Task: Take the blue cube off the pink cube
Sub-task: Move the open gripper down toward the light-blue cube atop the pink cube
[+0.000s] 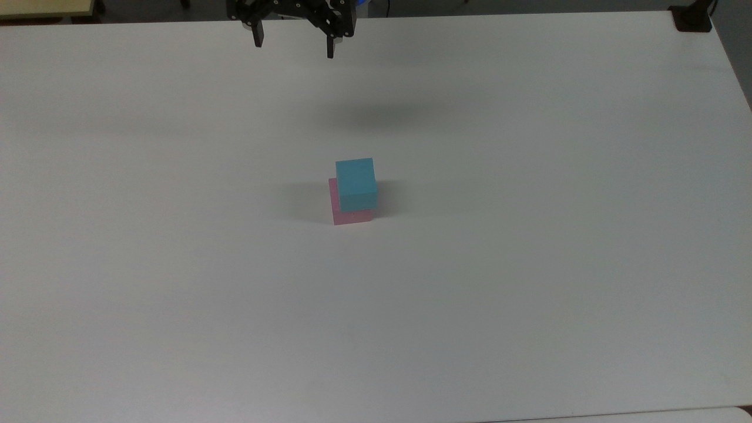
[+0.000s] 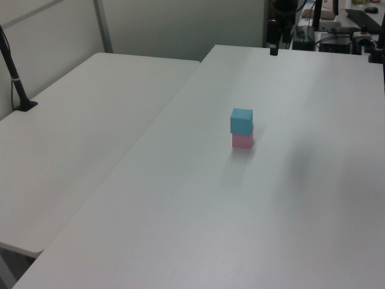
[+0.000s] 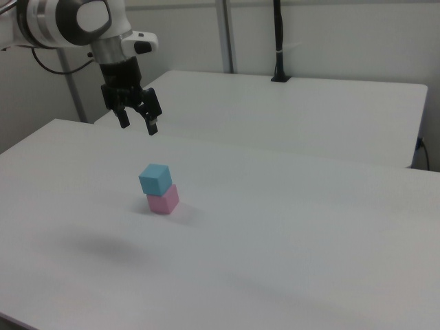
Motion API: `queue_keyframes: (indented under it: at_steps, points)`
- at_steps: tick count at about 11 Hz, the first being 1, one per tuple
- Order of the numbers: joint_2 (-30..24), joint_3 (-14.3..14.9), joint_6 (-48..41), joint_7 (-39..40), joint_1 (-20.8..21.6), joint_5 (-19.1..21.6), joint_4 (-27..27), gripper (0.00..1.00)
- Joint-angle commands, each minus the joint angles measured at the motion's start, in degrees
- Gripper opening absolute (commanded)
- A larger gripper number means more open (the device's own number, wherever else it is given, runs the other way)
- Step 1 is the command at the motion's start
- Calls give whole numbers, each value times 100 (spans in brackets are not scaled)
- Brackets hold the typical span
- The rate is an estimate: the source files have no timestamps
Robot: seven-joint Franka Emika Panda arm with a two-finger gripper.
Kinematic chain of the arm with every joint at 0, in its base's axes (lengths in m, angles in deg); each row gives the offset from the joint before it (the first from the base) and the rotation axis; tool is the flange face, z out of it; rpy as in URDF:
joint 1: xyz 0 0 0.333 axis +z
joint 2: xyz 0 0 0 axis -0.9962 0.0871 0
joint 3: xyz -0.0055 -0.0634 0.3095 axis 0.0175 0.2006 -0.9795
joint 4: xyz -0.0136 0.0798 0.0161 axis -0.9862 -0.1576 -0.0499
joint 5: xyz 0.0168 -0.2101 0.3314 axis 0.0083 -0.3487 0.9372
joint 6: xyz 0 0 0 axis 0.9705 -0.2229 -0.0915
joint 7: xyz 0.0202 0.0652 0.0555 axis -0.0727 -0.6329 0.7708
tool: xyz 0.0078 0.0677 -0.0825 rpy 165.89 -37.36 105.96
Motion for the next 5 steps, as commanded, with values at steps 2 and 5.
queue_keyframes:
  at_steps: [2,5]
  points:
    - [-18,115,-23,172,93,113,79,100]
    - [69,115,-14,172,128,121,70,100]
